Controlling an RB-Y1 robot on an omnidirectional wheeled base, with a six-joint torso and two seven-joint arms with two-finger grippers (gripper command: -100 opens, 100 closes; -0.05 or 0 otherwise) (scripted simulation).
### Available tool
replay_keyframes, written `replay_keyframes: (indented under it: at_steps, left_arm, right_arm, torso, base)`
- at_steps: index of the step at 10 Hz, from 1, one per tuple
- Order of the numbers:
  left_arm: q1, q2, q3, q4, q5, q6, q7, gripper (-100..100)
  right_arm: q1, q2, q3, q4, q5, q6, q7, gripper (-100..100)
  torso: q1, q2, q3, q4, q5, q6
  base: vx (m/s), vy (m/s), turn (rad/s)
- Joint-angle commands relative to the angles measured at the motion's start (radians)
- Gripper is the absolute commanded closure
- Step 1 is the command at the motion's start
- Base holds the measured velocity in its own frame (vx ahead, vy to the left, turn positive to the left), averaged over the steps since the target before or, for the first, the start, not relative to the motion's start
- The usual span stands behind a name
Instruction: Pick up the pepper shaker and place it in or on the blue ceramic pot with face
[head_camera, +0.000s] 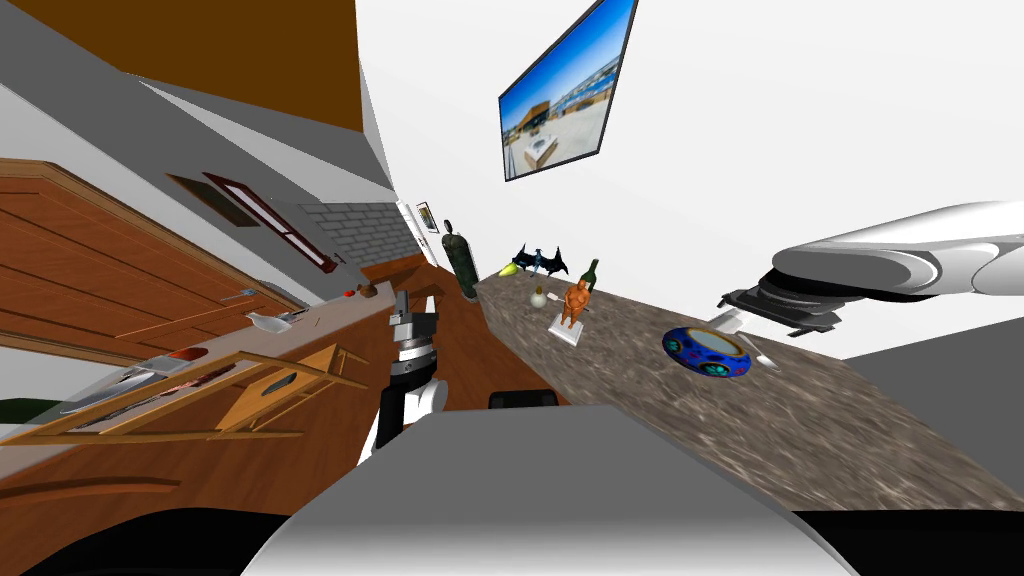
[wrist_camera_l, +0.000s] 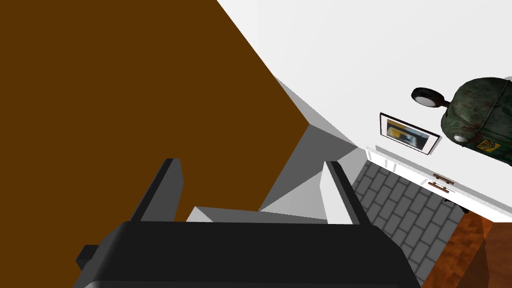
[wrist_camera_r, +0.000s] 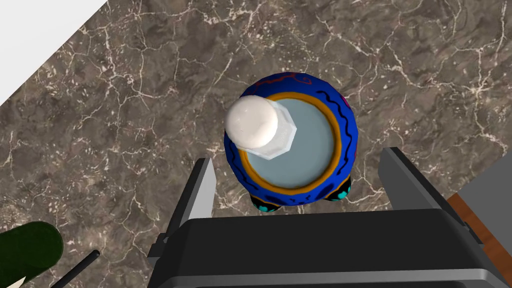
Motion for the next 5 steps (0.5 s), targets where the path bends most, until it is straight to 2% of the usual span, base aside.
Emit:
replay_keyframes:
  at_steps: [1,2,3,5]
  left_arm:
    - [0.000,0.000,0.000,0.000,0.000,0.000,0.000,0]
    - [0.000,0.000,0.000,0.000,0.000,0.000,0.000,0]
    - [0.000,0.000,0.000,0.000,0.000,0.000,0.000,0]
    - [0.000,0.000,0.000,0.000,0.000,0.000,0.000,0]
  right_arm:
    - [-0.003,-0.017,-0.026,-0.006,-0.008,-0.036,0.003,-100]
    - [-0.003,-0.017,-0.031,-0.006,-0.007,-0.036,0.003,-100]
    - [-0.019,-0.043,-0.042,-0.008,-0.026,-0.073,0.010,-100]
    - [-0.019,-0.043,-0.042,-0.008,-0.026,-0.073,0.010,-100]
  torso:
    - [0.000,0.000,0.000,0.000,0.000,0.000]
    - [-0.001,0.000,0.000,0.000,-0.001,0.000]
    - [0.000,0.000,0.000,0.000,0.000,0.000]
    - [-0.001,0.000,0.000,0.000,-0.001,0.000]
  base:
    - [0.003,-0.027,-0.027]
    - [0.002,-0.018,-0.006]
    - [0.003,-0.025,-0.032]
    - [0.004,-0.015,-0.005]
